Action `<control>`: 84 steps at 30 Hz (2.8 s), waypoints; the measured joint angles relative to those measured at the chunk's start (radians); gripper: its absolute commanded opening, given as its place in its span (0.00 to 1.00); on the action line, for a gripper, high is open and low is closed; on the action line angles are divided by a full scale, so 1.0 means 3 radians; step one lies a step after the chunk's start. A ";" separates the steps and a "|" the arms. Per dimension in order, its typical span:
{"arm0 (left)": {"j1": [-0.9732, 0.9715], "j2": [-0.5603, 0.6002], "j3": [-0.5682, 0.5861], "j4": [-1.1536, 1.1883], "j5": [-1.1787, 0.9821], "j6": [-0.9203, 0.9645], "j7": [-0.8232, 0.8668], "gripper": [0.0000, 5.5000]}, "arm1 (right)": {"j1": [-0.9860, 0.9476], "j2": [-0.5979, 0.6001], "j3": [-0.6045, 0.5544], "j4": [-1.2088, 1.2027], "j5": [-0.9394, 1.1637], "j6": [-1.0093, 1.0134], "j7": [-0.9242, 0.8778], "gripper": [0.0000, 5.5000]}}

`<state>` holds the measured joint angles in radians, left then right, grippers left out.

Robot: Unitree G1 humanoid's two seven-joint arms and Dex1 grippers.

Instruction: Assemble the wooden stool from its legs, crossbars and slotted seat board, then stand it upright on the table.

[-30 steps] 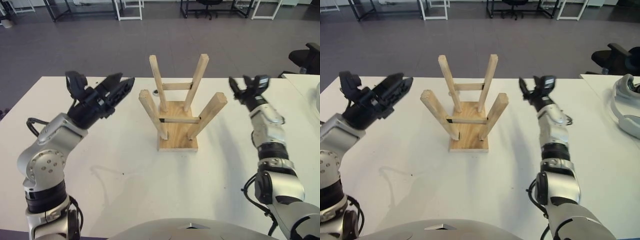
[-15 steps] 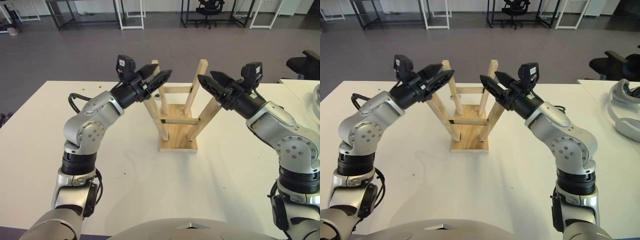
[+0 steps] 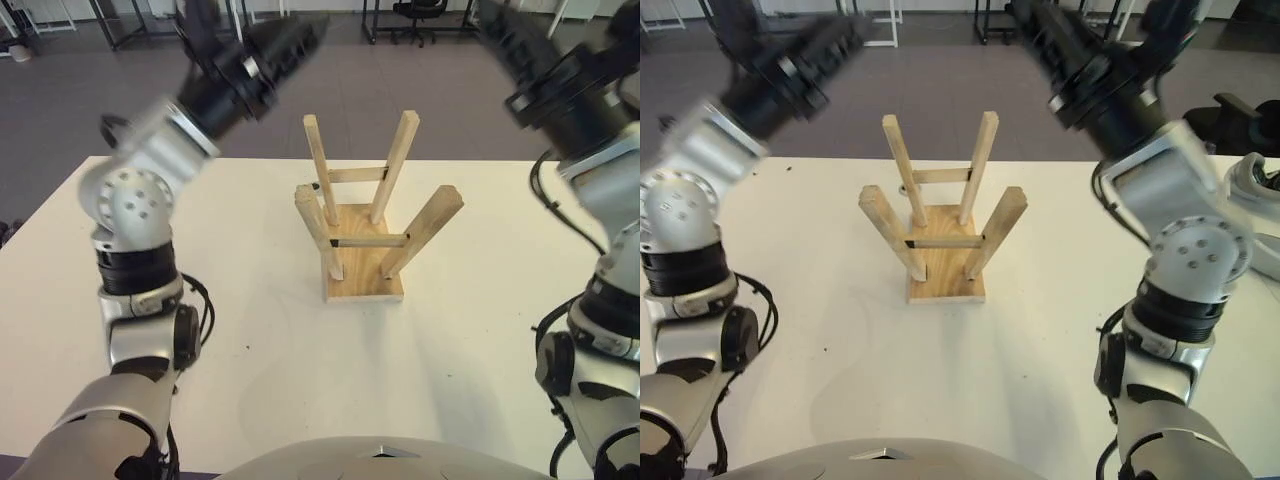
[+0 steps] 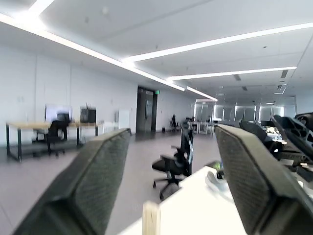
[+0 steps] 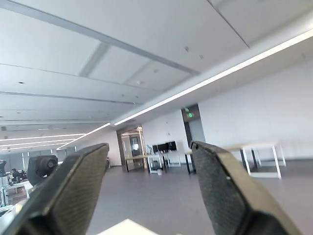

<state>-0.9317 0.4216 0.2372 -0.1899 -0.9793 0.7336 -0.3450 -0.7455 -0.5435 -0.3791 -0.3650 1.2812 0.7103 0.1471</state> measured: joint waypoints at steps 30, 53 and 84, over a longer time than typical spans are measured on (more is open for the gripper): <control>0.1345 0.0374 -0.0043 -0.0385 0.1220 -0.0738 -0.0085 0.57 | 0.1028 -0.0295 0.1026 0.0510 -0.1700 -0.0473 0.1034 0.57; 0.3329 0.1014 -0.1193 -0.0017 0.3183 -0.1478 -0.1013 0.57 | 0.0098 -0.0239 0.0759 0.1575 -0.2776 -0.0771 0.0699 0.57; 0.3399 0.0035 -0.0926 0.0603 0.3260 -0.1839 -0.0156 0.57 | 0.1811 0.0284 0.1500 0.2696 -0.4161 -0.2503 0.1583 0.57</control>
<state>0.0879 0.4322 -0.0407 -0.0088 -0.0013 0.1820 -0.3917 -0.2023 -0.4584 0.0708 0.4437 0.0328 -0.0406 0.6219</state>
